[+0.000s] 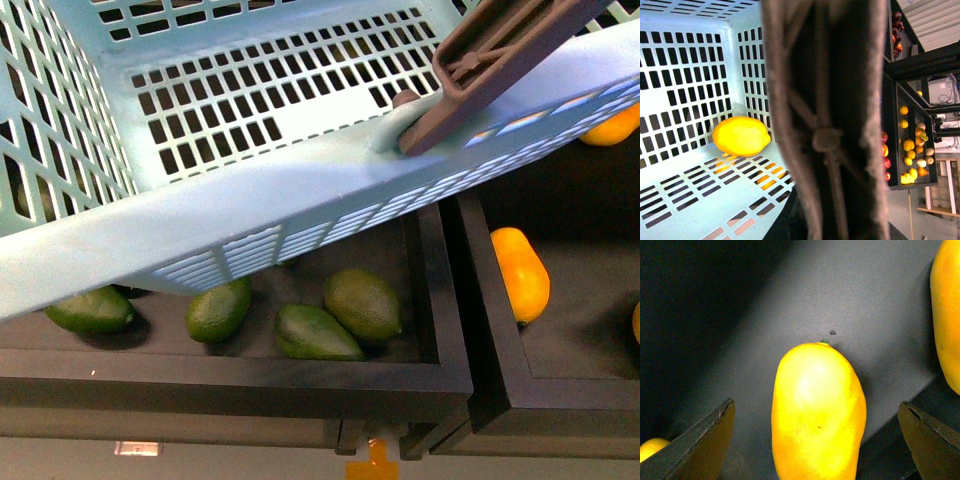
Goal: Pick lemon and mango into basket
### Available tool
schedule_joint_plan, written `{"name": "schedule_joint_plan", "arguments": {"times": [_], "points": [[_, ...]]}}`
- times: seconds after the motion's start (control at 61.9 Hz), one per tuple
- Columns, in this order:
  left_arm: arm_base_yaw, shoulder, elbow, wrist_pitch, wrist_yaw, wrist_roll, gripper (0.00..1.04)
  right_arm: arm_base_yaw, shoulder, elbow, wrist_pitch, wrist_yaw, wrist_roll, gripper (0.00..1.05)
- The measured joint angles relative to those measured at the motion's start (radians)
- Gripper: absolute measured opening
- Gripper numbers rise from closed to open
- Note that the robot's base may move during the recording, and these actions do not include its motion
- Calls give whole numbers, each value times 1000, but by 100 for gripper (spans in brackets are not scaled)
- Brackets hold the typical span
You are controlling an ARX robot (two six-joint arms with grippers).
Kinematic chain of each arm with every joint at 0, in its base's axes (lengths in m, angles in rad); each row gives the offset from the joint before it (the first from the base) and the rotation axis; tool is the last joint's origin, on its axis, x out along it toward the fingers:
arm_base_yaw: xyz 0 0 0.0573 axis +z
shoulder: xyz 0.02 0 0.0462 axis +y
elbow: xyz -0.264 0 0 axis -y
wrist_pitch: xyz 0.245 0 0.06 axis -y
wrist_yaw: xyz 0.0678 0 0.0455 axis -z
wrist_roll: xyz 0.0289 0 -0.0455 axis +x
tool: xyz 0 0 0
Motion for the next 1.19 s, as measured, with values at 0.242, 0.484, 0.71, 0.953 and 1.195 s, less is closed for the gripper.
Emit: {"name": "schedule_joint_plan", "arguments": {"times": [0.242,0.484,0.71,0.953,1.195], "points": [[0,0,0,0,-2,0,5,12,66,46,0,8,37,96],[0,0,0,0,-13,1,5,38,122,92,-14,23,53,96],[0,0,0,0,0,0,5,79,169,126,-31,40,63,96],[0,0,0,0,0,0,5,106,187,135,-50,60,67,76],[0,0,0,0,-11,1,5,61,51,80,-46,23,13,64]]}}
